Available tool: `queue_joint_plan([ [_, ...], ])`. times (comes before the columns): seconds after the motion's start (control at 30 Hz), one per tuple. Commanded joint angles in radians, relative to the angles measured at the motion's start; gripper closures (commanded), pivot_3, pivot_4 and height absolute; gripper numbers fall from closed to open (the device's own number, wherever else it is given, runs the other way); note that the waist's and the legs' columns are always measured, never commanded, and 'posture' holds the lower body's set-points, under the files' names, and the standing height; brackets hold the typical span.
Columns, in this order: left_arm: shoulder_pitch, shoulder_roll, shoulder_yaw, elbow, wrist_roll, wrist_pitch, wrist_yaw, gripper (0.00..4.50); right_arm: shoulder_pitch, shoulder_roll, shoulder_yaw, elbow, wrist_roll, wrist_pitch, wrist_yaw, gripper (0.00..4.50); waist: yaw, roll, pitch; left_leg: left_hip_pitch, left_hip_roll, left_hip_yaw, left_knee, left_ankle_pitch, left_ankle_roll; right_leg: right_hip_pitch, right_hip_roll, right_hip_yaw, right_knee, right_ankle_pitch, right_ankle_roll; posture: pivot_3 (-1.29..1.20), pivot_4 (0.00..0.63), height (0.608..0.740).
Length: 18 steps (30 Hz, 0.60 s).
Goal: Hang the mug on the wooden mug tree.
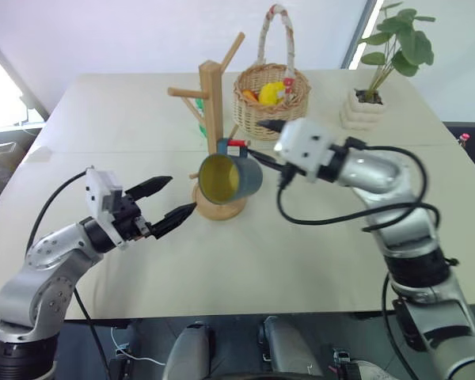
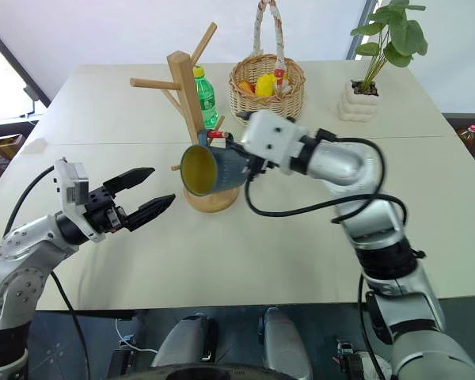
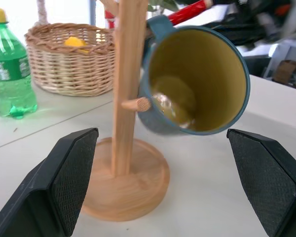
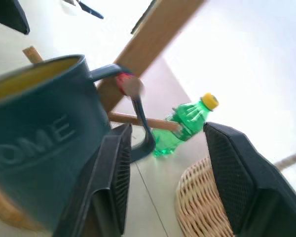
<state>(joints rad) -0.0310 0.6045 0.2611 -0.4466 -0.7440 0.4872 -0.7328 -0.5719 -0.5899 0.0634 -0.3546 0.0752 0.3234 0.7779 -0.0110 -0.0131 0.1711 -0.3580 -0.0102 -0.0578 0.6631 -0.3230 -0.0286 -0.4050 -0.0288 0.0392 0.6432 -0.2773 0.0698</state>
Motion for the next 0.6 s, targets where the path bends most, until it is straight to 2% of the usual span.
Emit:
queue_joint_plan([
  [0.03,0.027,-0.016,0.052,0.048,0.019,-0.022,0.035,0.0,0.107,0.0,-0.19,-0.004,0.161,0.054,0.001,2.15,0.0,0.0,0.0,0.0,0.0,0.0,0.0,0.0,0.0,0.0,0.0,0.0,0.0,0.0,0.0,0.0,0.15,0.74],
  [0.1,0.041,-0.04,0.068,0.11,0.073,-0.06,0.081,0.0,0.209,0.024,-0.267,0.058,0.211,0.049,-0.017,2.15,-0.001,0.0,0.0,0.0,0.0,0.0,-0.001,0.0,0.0,0.0,0.0,0.0,0.0,0.0,0.0,0.0,0.15,0.74],
  [0.2,0.055,-0.074,0.076,0.206,0.165,-0.12,0.149,0.0,0.306,0.073,-0.319,0.188,0.19,-0.046,-0.085,2.15,-0.003,0.0,0.0,0.002,0.001,0.0,-0.001,0.0,0.0,0.001,0.001,0.0,0.001,0.0,0.0,0.0,0.15,0.74],
  [0.33,0.066,-0.123,0.09,0.298,0.25,-0.209,0.221,0.0,0.342,0.141,-0.349,0.333,0.187,-0.152,-0.16,2.15,-0.007,0.0,0.0,0.002,0.001,0.002,-0.001,0.0,0.0,-0.001,0.001,0.001,0.003,0.0,0.0,0.0,0.15,0.74],
  [0.6,0.094,-0.171,0.11,0.35,0.294,-0.282,0.263,0.0,0.346,0.164,-0.324,0.46,0.183,-0.266,-0.182,2.15,-0.003,0.0,0.0,0.002,0.001,0.001,0.0,0.0,0.0,-0.001,0.001,0.001,0.003,0.0,0.0,0.0,0.15,0.74],
])
